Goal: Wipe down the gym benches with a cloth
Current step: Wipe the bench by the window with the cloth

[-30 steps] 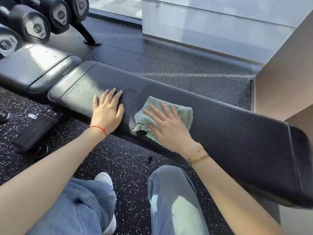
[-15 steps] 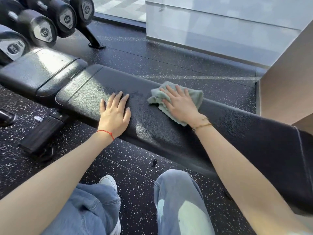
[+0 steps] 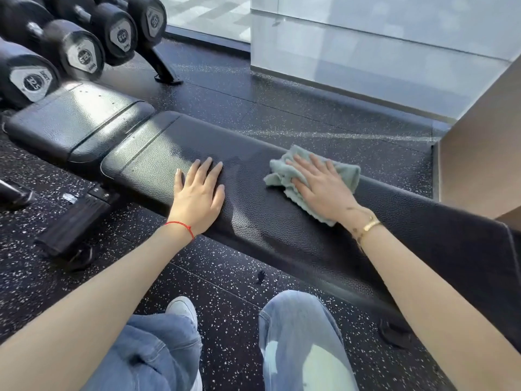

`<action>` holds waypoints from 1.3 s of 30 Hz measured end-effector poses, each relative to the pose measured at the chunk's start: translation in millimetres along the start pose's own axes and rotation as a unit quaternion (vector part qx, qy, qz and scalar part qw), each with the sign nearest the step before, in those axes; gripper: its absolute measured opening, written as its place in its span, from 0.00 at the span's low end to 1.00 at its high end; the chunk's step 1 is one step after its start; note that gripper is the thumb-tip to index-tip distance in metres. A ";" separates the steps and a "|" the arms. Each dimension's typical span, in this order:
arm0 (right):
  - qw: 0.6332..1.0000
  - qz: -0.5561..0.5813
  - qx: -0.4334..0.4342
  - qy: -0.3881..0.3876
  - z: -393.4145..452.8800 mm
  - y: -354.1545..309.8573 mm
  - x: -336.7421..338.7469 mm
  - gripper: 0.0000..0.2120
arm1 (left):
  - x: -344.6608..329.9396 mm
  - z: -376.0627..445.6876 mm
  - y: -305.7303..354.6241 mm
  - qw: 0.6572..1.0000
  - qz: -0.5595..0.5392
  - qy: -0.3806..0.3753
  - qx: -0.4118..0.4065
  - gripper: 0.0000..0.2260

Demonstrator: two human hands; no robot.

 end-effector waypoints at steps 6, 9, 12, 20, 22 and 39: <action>0.998 -0.016 0.050 -0.019 29.0 -50.5 -20.1 0.25 | 6.5 3.3 -3.2 1.000 -0.006 -0.003 -0.014 0.24; 0.987 -0.028 0.151 -0.036 -31.3 -67.9 -33.5 0.25 | 11.6 6.5 -11.3 0.999 0.011 0.003 -0.030 0.22; 0.980 -0.020 0.195 -0.046 -72.3 -56.6 -36.2 0.25 | 12.6 7.2 -16.4 0.999 0.014 0.002 -0.029 0.22; 1.000 0.006 0.021 -0.017 64.3 -51.9 -14.9 0.24 | 10.9 7.5 -18.5 0.999 0.036 -0.003 -0.024 0.23; 0.999 -0.004 0.045 -0.020 65.6 -74.2 -25.3 0.24 | 10.2 9.3 -19.3 0.999 0.037 -0.004 -0.006 0.24; 0.997 -0.016 0.073 -0.026 43.2 -67.9 -28.1 0.25 | 3.0 11.5 -19.6 1.000 0.018 0.006 0.014 0.23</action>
Point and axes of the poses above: each hand's wrist, its own z-axis towards the middle knuckle, its own x-axis out of the back of the hand, y = z × x, the point moved 4 cm from there along z, towards the middle knuckle, and after that the axes turned 9 degrees about z, right-handed, at the moved point
